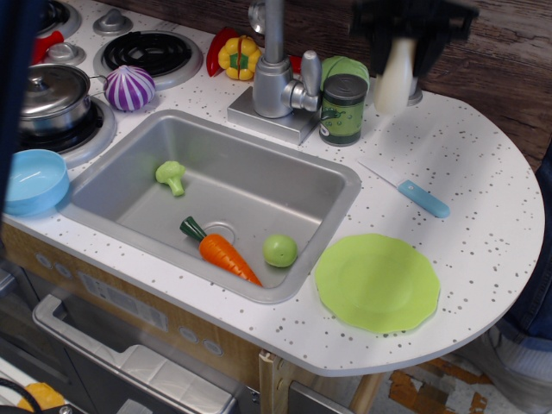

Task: Put detergent in sink

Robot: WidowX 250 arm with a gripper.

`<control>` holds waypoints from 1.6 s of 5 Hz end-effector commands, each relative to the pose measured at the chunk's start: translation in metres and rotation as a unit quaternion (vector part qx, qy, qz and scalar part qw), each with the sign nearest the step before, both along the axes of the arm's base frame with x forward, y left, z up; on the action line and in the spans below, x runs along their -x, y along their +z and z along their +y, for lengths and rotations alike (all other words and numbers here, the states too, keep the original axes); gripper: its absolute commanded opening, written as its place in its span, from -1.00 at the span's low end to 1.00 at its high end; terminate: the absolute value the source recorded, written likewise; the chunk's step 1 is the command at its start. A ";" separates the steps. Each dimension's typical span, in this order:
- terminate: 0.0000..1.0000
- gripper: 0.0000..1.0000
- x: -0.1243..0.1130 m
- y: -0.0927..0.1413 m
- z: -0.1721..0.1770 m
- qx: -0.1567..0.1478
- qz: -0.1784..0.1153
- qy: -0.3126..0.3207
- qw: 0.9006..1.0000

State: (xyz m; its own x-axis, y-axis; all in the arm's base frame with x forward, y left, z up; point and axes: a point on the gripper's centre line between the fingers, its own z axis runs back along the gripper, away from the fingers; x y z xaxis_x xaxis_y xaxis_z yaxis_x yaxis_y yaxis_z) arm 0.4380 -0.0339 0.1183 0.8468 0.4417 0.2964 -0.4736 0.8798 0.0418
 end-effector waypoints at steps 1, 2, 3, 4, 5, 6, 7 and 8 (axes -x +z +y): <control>-1.00 -1.00 0.048 0.039 0.020 -0.033 -0.032 0.001 0.999; -1.00 -1.00 0.078 0.022 0.043 -0.084 -0.041 0.018 0.995; -1.00 -1.00 0.089 -0.013 0.061 -0.061 -0.054 0.005 0.997; -1.00 -1.00 0.089 -0.045 0.068 -0.038 -0.058 -0.008 0.998; -1.00 -1.00 0.090 -0.061 0.073 -0.025 -0.046 -0.012 0.999; -1.00 -1.00 0.092 -0.081 0.076 -0.008 -0.034 -0.032 0.999; -1.00 -1.00 0.092 -0.082 0.075 -0.012 -0.026 -0.054 0.998; -1.00 -1.00 0.091 -0.081 0.075 -0.037 -0.044 -0.062 0.996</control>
